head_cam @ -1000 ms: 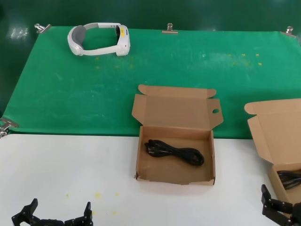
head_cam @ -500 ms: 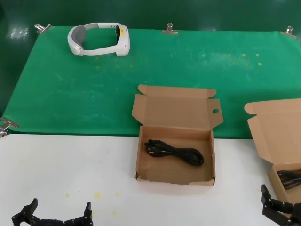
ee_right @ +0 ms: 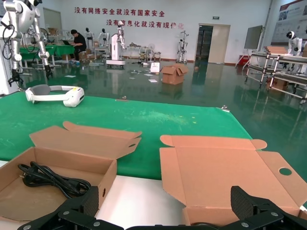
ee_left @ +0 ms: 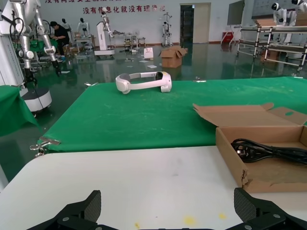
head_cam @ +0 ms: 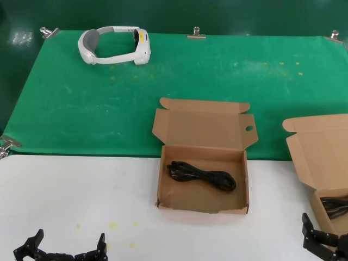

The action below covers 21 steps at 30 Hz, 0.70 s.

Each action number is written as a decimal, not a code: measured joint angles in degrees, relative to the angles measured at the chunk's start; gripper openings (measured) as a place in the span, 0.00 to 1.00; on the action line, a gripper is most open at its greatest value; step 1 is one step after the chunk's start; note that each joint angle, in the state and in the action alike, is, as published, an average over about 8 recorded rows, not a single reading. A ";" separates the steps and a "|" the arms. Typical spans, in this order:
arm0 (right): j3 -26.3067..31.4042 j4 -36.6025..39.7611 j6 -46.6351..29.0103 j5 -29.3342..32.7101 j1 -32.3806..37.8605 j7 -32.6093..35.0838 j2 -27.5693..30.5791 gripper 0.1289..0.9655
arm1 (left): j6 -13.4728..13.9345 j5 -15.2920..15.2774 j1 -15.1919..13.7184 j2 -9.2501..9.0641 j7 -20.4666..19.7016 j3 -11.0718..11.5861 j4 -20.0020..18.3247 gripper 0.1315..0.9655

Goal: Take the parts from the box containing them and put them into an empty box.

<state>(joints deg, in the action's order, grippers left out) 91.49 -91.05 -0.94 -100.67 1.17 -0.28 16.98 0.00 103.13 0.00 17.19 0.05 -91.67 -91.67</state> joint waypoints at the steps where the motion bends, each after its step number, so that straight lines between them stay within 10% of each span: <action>1: 0.00 0.00 0.00 0.00 0.00 0.00 0.00 1.00 | 0.00 0.00 0.00 0.00 0.01 0.00 0.00 1.00; 21: 0.00 0.00 0.00 0.00 0.00 0.00 0.00 1.00 | 0.00 0.00 0.00 0.00 -0.04 0.00 0.00 1.00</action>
<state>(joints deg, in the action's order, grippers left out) 91.49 -91.05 -0.94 -100.67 1.17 -0.29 16.98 0.00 103.13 0.00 17.19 0.01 -91.67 -91.67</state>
